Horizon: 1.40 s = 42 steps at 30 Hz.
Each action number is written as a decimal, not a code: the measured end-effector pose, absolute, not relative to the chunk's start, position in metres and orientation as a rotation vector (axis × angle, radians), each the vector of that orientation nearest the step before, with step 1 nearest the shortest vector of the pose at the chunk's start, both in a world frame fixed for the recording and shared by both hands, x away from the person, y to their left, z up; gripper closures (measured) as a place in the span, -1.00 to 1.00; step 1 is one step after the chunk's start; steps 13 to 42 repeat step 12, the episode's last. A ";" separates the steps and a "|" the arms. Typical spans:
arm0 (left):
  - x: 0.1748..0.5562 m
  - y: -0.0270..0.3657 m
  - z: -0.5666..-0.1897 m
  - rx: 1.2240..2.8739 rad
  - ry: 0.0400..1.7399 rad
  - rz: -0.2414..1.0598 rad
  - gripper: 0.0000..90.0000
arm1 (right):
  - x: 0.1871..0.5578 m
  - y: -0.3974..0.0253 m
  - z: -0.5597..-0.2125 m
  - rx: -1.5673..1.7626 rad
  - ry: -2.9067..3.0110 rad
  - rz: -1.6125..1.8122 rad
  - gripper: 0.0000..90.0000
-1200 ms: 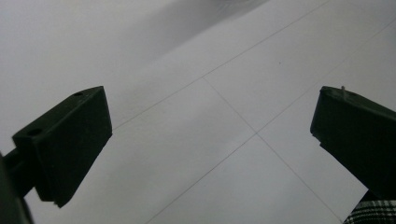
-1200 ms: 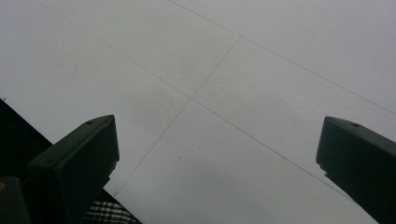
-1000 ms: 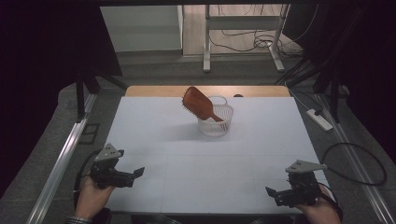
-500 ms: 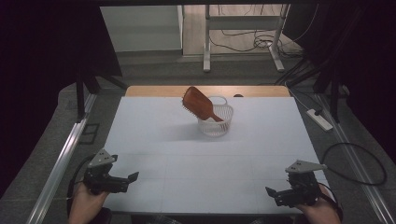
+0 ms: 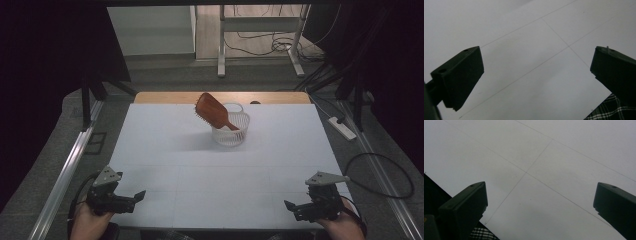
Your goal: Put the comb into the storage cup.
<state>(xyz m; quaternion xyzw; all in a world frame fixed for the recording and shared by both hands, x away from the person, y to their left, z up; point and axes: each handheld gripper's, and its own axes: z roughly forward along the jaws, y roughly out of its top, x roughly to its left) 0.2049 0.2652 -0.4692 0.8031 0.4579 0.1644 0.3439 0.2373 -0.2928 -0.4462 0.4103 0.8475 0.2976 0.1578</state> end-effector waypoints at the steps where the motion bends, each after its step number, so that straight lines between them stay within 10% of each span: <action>1: 0.204 0.265 -0.469 2.093 1.192 0.429 -1.00 | 0.237 -0.293 -0.446 1.174 2.424 0.851 -1.00; 42: 0.203 0.262 -0.471 2.131 1.204 0.448 -1.00 | 0.237 -0.293 -0.446 1.172 2.425 0.849 -1.00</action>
